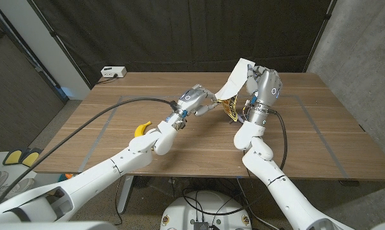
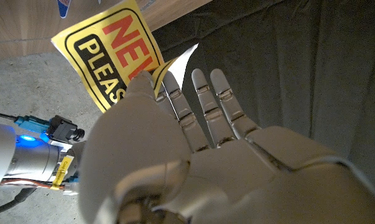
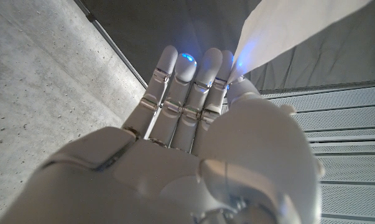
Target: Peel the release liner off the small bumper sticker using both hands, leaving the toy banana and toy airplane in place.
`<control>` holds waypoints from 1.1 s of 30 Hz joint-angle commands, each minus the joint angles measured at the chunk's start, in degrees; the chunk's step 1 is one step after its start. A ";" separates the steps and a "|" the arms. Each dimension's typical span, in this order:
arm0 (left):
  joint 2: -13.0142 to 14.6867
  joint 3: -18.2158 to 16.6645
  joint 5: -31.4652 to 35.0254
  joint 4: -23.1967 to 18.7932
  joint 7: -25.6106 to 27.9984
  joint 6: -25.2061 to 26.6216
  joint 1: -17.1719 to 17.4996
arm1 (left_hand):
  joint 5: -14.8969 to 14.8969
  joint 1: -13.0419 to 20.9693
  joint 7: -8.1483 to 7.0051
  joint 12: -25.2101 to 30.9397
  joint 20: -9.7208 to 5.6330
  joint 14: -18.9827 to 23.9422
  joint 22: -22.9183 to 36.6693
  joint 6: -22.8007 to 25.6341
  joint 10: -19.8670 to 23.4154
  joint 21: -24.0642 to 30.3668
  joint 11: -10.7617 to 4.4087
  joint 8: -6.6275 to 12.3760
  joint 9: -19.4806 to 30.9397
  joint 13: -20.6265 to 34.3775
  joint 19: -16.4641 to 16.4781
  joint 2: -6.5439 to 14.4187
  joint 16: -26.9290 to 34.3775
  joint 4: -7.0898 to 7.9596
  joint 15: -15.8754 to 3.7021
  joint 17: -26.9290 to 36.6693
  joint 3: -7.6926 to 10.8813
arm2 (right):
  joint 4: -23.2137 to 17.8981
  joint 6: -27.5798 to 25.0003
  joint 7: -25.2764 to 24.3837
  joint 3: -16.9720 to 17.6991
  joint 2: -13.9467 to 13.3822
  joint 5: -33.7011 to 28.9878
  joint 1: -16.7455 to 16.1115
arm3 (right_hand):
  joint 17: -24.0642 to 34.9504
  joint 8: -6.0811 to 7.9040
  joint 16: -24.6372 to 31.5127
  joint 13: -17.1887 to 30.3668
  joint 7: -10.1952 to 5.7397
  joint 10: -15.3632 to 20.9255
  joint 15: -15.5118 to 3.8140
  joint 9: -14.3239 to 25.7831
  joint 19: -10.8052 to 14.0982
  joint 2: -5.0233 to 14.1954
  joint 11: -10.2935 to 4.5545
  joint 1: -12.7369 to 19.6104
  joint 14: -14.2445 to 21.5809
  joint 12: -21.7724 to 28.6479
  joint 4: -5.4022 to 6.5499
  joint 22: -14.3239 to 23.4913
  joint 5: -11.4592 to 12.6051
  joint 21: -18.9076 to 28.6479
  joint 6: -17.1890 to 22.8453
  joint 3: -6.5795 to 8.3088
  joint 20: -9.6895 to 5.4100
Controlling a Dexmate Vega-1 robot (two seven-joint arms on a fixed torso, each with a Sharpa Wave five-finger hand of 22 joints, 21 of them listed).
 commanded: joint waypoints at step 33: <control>-1.81 -1.77 8.31 -2.42 15.86 8.91 5.14 | -5.45 -22.55 -1.43 -15.33 11.20 -32.12 -8.11 -45.99 -43.10 -8.92 7.89 -25.64 -7.58 -9.41 -19.64 -6.90 -10.64 9.56 3.37 -7.65 -15.04 | -10.91 -8.82 0.44 -6.51 -10.40 14.87 -1.45 | -40.68 -9.27 -41.46 -21.61 -6.33 -42.78 5.13 -9.72 -17.31 -3.52 3.03 -25.03 -32.30 -37.09 7.89 -4.07 0.39 -4.08 -43.59 -6.08 5.04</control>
